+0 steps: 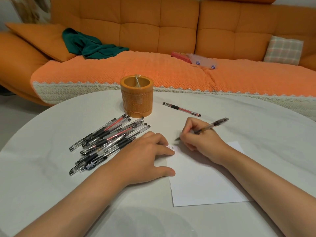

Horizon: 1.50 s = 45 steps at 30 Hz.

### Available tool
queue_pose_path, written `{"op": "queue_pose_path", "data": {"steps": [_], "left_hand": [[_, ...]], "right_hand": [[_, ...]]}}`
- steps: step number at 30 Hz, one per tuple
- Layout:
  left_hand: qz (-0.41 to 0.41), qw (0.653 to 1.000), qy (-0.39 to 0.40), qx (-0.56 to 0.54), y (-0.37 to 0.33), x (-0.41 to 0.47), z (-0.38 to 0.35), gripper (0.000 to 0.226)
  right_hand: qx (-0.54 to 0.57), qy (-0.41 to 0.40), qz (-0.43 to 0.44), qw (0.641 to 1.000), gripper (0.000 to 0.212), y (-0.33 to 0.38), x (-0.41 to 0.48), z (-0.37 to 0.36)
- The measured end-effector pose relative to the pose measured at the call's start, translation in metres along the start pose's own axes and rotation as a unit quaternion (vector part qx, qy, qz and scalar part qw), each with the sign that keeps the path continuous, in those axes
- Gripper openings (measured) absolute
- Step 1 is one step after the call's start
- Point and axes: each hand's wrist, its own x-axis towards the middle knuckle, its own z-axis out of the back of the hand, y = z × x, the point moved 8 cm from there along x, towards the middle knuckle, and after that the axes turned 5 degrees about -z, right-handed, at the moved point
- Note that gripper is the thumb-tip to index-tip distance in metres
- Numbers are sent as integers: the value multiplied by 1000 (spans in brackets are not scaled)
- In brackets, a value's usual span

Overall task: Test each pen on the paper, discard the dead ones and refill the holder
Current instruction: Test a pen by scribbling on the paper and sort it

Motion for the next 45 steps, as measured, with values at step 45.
{"op": "queue_pose_path", "data": {"steps": [45], "left_hand": [[153, 974, -36, 160, 62, -7, 62, 23]], "right_hand": [[-463, -83, -81, 879, 31, 18, 81, 3]]}}
